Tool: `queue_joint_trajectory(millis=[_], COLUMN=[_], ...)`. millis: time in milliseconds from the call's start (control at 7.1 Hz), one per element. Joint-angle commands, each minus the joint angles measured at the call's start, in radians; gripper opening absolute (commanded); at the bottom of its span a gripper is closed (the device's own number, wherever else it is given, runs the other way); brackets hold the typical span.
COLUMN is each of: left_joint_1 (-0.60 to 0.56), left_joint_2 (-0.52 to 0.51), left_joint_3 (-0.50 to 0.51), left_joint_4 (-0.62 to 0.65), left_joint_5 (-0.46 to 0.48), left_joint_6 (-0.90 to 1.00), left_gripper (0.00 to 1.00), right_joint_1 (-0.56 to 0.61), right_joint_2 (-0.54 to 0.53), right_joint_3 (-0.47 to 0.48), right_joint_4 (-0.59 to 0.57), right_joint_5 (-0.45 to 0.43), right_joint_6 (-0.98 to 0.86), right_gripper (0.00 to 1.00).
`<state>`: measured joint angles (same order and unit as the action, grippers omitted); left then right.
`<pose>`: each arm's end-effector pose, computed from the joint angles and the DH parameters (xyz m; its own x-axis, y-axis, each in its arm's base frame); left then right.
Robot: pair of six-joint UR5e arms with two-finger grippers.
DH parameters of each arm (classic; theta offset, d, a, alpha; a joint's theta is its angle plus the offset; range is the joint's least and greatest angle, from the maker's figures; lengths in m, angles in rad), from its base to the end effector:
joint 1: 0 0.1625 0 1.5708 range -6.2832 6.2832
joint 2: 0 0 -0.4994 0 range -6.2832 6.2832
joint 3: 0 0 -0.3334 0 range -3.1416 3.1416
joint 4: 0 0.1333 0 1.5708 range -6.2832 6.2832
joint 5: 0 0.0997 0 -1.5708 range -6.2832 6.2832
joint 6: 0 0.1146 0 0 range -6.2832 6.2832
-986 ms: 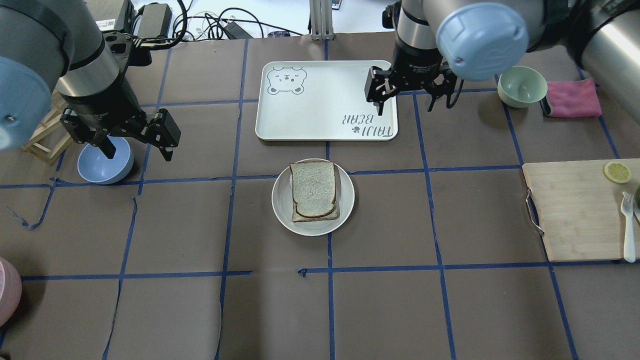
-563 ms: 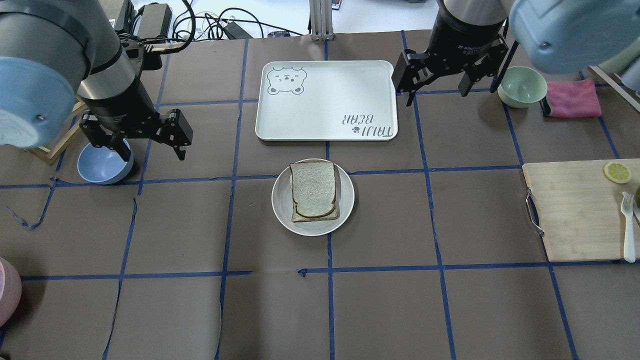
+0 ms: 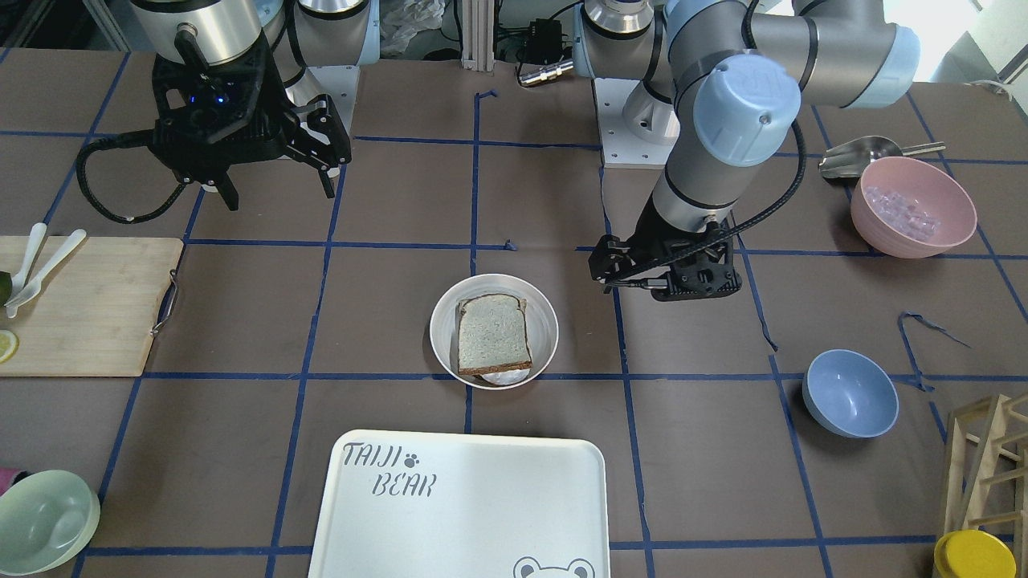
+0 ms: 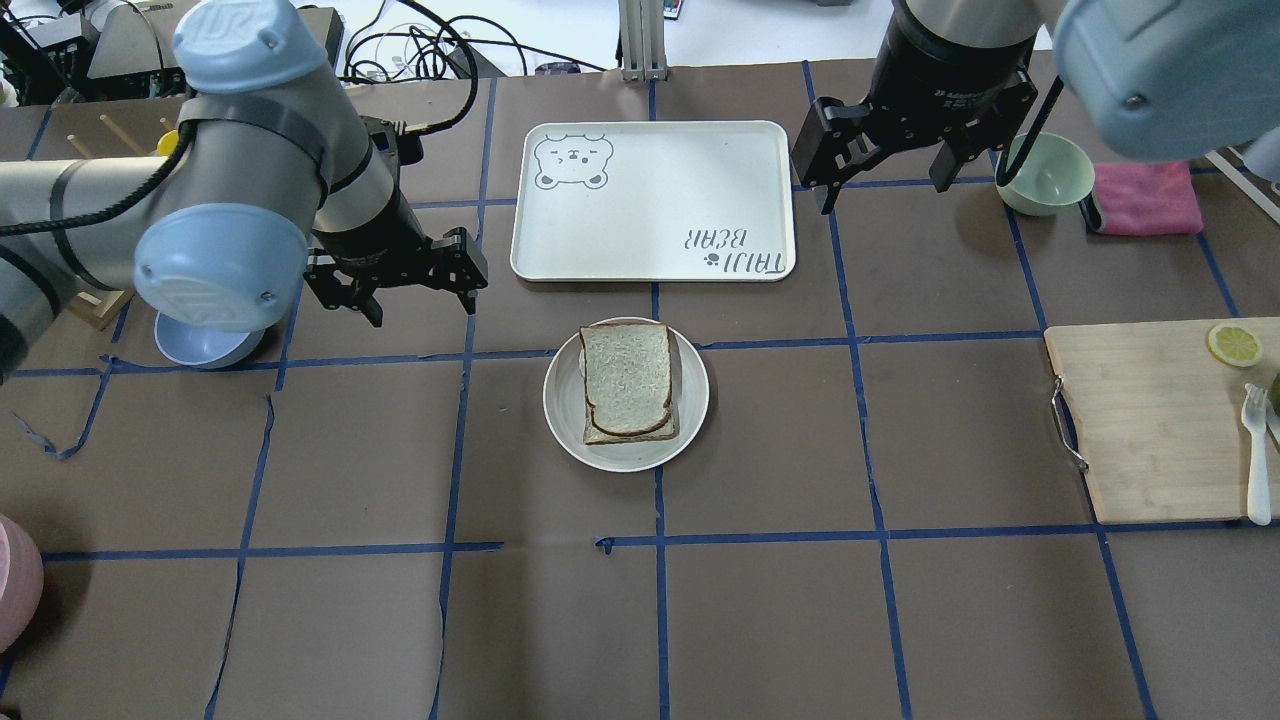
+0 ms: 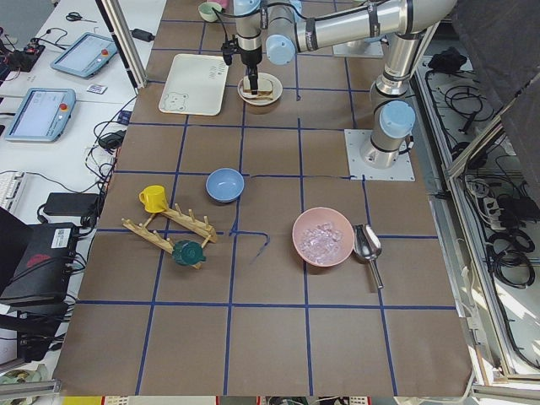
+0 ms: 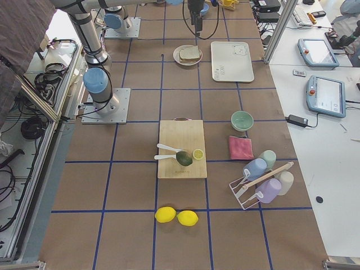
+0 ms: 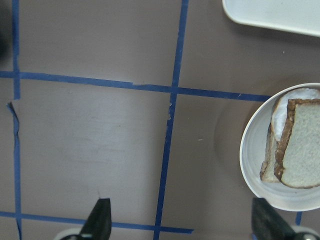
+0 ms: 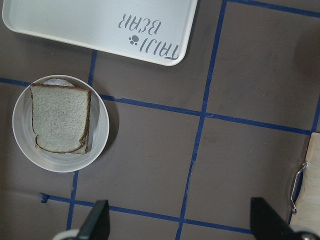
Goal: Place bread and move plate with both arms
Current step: 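Lower the left gripper to the plate rim and grip the rim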
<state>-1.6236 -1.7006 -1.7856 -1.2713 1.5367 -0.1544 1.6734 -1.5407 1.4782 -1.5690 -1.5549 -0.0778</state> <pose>-0.1620 -0.4650 0.4262 -0.9943 -0.1028 0.0267 -0.1014 0.9936 0.0498 0.1809 -0.4380 0.5742 -0.9836 -0.1802 -0.0111 -0.1792 0.9819 -0.0617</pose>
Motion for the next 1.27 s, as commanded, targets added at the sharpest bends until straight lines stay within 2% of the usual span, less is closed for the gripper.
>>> queue_joint_trajectory(millis=[0,423,704,845,986,1127], left_joint_1=[-0.021,-0.048,-0.053,-0.053,-0.053,-0.053], left_joint_2=[-0.053,-0.134,-0.183,-0.195,-0.203,-0.218], left_joint_3=[-0.037,-0.139,-0.159,-0.161,-0.161,-0.162], left_joint_4=[0.064,0.274,0.288,0.326,0.326,0.326], left_joint_5=[-0.109,-0.112,-0.112,-0.113,-0.113,-0.115], left_joint_6=[-0.004,0.039,0.068,0.07,0.07,0.068], left_gripper=[1.0,1.0,1.0,0.85,0.58,0.53], right_joint_1=[-0.009,-0.007,-0.011,-0.009,-0.011,-0.012], right_joint_2=[-0.002,-0.005,-0.007,-0.01,-0.01,-0.01], right_joint_3=[0.004,0.004,0.001,0.002,0.002,0.002], right_joint_4=[0.027,0.04,0.044,0.041,0.044,0.046], right_joint_5=[-0.01,-0.008,-0.011,-0.01,-0.005,-0.007], right_joint_6=[0.003,0.012,0.012,0.012,0.016,0.018], right_gripper=[1.0,1.0,1.0,1.0,1.0,1.0])
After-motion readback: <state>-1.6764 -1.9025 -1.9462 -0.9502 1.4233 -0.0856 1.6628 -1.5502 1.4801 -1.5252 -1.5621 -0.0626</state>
